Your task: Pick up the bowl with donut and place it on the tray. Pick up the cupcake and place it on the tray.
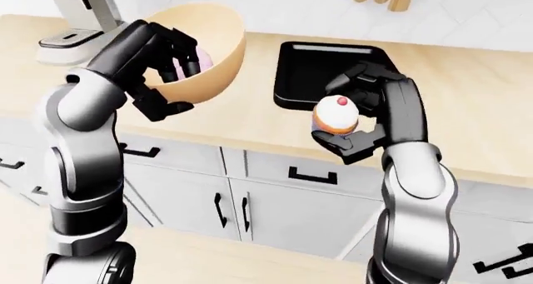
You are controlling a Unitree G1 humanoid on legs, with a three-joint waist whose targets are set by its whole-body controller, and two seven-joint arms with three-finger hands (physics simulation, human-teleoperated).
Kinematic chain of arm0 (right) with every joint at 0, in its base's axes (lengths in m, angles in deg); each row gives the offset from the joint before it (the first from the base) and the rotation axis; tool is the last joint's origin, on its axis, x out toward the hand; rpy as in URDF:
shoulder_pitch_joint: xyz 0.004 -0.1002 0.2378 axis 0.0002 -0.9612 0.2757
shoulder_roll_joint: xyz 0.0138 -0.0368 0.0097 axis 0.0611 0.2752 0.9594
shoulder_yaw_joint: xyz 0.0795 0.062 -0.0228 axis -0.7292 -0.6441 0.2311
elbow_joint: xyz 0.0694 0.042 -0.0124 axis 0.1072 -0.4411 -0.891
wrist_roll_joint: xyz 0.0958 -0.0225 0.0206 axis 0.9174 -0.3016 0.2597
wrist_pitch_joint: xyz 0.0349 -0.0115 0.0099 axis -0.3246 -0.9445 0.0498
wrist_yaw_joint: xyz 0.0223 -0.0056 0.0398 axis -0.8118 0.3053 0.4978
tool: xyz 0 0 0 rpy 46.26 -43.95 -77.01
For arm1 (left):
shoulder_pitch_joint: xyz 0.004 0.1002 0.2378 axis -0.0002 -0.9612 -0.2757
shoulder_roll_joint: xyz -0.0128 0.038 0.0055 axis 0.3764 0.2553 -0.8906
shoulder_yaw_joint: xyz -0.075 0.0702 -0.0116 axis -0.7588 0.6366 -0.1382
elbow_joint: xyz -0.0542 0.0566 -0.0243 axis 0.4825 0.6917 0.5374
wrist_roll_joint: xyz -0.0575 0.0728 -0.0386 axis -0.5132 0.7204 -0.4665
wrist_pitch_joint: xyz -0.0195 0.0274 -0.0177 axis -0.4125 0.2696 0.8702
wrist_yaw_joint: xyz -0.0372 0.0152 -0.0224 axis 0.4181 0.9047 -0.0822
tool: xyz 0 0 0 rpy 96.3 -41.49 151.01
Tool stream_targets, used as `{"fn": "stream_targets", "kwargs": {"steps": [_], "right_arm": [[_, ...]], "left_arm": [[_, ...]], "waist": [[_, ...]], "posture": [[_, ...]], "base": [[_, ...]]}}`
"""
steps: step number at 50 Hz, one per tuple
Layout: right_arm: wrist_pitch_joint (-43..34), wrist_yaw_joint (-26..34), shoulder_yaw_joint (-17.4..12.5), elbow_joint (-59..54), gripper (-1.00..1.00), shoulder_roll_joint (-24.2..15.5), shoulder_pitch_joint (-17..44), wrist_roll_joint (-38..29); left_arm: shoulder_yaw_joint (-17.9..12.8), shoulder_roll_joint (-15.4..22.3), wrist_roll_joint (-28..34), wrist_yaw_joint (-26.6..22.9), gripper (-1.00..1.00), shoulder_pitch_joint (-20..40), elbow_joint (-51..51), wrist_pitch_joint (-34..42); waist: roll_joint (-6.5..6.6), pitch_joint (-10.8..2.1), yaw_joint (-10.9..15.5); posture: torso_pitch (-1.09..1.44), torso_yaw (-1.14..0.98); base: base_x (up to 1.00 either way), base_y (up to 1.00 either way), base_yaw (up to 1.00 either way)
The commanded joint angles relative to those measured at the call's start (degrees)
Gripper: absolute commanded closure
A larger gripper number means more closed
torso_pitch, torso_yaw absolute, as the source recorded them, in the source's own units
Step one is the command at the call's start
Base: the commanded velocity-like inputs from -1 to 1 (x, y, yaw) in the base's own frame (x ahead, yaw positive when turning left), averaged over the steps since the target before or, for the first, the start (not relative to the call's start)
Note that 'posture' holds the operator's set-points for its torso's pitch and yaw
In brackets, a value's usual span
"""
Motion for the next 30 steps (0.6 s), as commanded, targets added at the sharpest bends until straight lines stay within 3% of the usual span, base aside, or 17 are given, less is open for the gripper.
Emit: {"fn": "stream_targets", "kwargs": {"steps": [1, 12, 14, 15, 16, 17, 20, 30], "right_arm": [[2.02, -1.14, -0.78, 2.10, 1.00, -0.78, 1.51, -0.17], [1.91, -0.96, -0.39, 2.09, 1.00, -2.00, 1.99, 0.30], [3.18, -0.95, 0.23, 1.46, 1.00, -1.79, 2.11, 0.30], [3.04, -0.84, 0.30, 1.52, 1.00, -1.67, 2.44, 0.34], [2.54, -0.67, 0.28, 1.71, 1.00, -1.75, 3.00, 0.36], [2.61, -0.62, 0.31, 1.42, 1.00, -1.82, 3.20, 0.35], [1.61, -0.34, 0.31, 1.09, 1.00, -2.48, 4.52, 0.11], [0.80, 0.63, 1.51, -3.19, 1.00, -4.52, 9.74, -1.39]], "left_arm": [[-0.15, 0.14, -0.23, 1.76, 1.00, 2.41, -3.05, -1.85], [-0.22, 0.21, -0.45, 2.39, 1.00, 3.52, -1.24, -2.48], [-0.42, 0.46, -0.78, 2.52, 1.00, 4.12, -0.53, -2.55], [-0.56, 0.68, -0.98, 2.82, 1.00, 4.69, 0.24, -2.67], [-0.55, 0.80, -1.12, 2.89, 1.00, 4.93, 0.52, -2.70], [-0.58, 0.88, -1.22, 2.97, 1.00, 5.20, 0.75, -2.67], [-0.57, 1.06, -1.47, 3.07, 1.00, 5.56, 1.17, -2.74], [-1.01, 2.10, -2.67, 3.94, 1.00, 7.43, 3.59, -3.11]], "waist": [[0.11, -1.72, -0.22], [-1.54, -0.89, 0.13], [-5.86, 0.86, 1.33], [-8.77, 0.99, 1.67], [-12.21, -0.08, 1.11], [-8.87, 1.71, 0.52], [-8.42, 0.16, 0.29], [-5.67, 0.11, -1.40]], "posture": [[0.00, 0.00], [0.00, 0.00], [0.00, 0.00], [0.00, 0.00], [0.00, 0.00], [0.00, 0.00], [0.00, 0.00], [0.00, 0.00]], "base": [[0.00, -1.00, 0.00], [0.00, -0.95, 0.00], [0.00, 0.00, 0.00], [0.00, 0.00, 0.00], [0.00, 0.00, 0.00], [0.00, 0.00, 0.00], [0.00, 0.00, 0.00], [0.00, 0.00, 0.00]]}}
